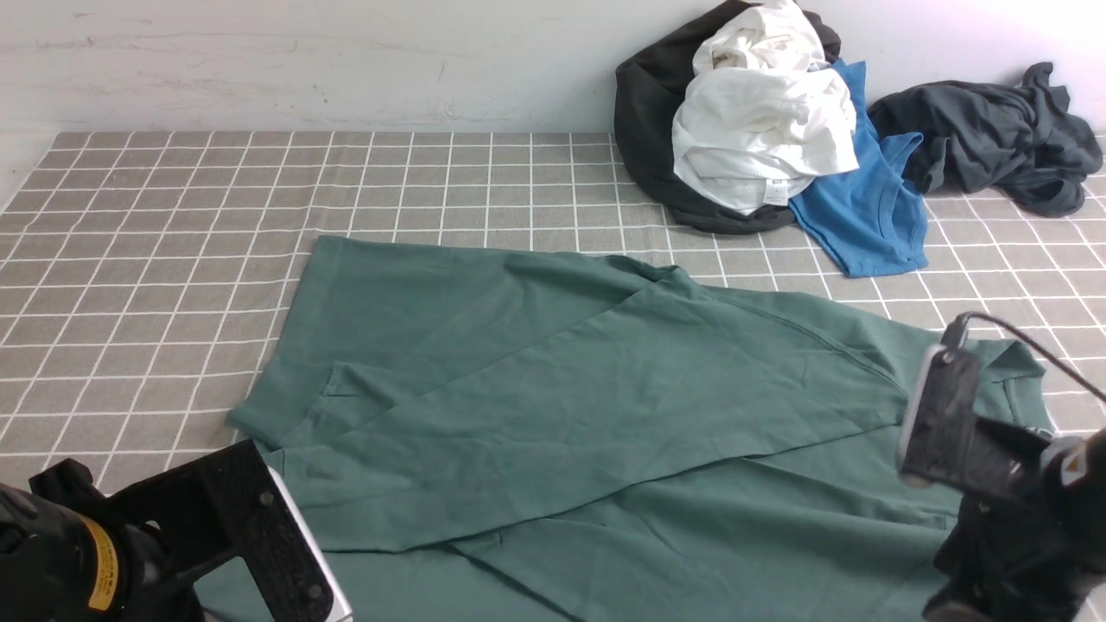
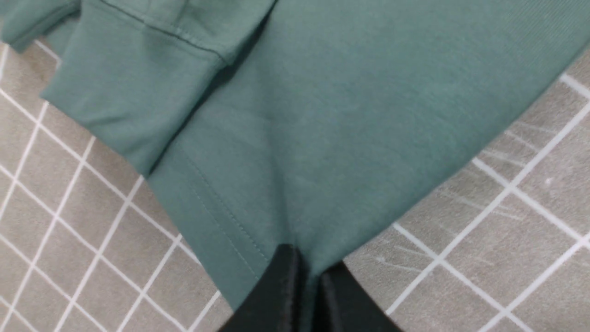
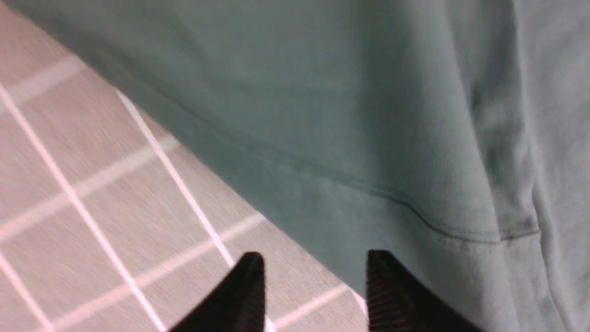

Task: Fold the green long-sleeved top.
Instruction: Use both arms simultaneously to clamp the lower edge of the clothing fabric, then use both arms to drag the lower edge of the fabric forward and fold it over the upper edge

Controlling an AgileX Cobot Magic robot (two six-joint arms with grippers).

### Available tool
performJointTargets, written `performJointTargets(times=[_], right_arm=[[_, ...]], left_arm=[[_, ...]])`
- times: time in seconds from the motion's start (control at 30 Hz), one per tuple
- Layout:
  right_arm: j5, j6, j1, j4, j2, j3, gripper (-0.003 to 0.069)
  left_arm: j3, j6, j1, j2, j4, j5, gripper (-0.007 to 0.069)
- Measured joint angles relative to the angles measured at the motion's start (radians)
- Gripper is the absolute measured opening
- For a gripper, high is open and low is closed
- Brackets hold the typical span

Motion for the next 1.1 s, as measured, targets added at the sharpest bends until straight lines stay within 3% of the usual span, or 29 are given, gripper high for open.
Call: performJointTargets(times=[0.13,0.3,0.43,0.47,0.57,0.7,0.9,1.1], right_arm=[[-0.056,-0.069,0.000,-0.103,0.083,0.025,0.0393],[-0.181,-0.087,0.000,-0.166,0.179,0.045,0.0351],[-0.166,-0.051,0.002,-0.170,0.192,0.043,0.0239],[-0.159,-0.024,0.004,-0.169,0.191,0.043,0.0168],[-0.182,0.034,0.006,-0.179,0.172,0.046,0.0052],[-0.195,0.136,0.006,-0.194,0.099,0.050,0.0000],[-0.098,0.332,0.006,-0.203,0.010,-0.076,-0.0001],[-0.122,0.376,0.000,-0.213,0.108,-0.284,-0.0001]], left_arm=[[0.000,0.000,0.000,0.000,-0.006,-0.011,0.0004],[0.000,0.000,0.000,0.000,-0.009,-0.042,0.0004],[0.000,0.000,0.000,0.000,-0.009,-0.056,0.0004],[0.000,-0.006,0.000,0.000,-0.010,-0.056,0.0004],[0.000,-0.046,0.000,0.000,-0.015,-0.039,0.0005],[-0.043,-0.207,0.011,0.000,0.005,0.033,0.0005],[-0.179,-0.327,0.133,0.027,0.026,0.013,0.0007],[-0.379,-0.331,0.321,0.224,0.016,-0.132,0.0013]])
